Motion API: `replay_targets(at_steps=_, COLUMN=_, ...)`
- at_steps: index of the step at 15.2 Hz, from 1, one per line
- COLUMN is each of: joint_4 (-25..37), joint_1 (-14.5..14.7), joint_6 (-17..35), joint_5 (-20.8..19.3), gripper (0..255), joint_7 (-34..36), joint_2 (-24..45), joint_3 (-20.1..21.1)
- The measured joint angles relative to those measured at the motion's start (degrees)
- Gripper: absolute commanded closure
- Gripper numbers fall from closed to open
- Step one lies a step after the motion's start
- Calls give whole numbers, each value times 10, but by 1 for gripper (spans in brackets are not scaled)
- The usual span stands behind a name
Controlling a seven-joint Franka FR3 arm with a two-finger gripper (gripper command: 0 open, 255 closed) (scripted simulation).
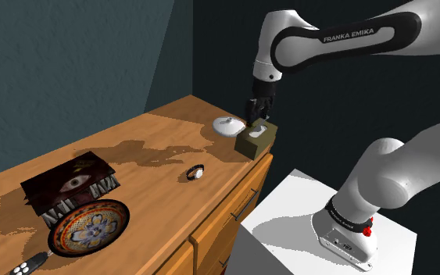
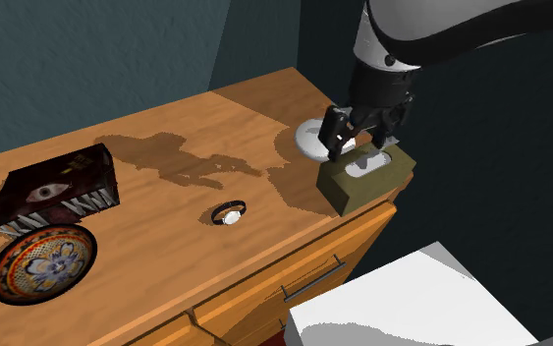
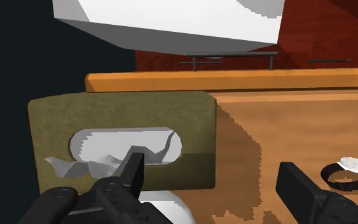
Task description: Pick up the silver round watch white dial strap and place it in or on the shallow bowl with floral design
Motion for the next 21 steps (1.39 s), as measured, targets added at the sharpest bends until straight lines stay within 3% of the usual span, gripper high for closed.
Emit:
replay_targets(at_steps=10, joint_4=62, joint_1=49, joint_6=94, joint_5=79, gripper=0, joint_7=43, joint_2=163, joint_3=47)
replay_targets(at_steps=16, joint_4=132, joint_1=74, joint_6=131, joint_5=114, gripper=0, joint_7=64, joint_2=269, joint_3=72)
replay_targets(at_steps=21, joint_4=128, joint_1=82, joint_6=168, joint_5=122, gripper=0, joint_7=66, joint_2=300, joint_3=80)
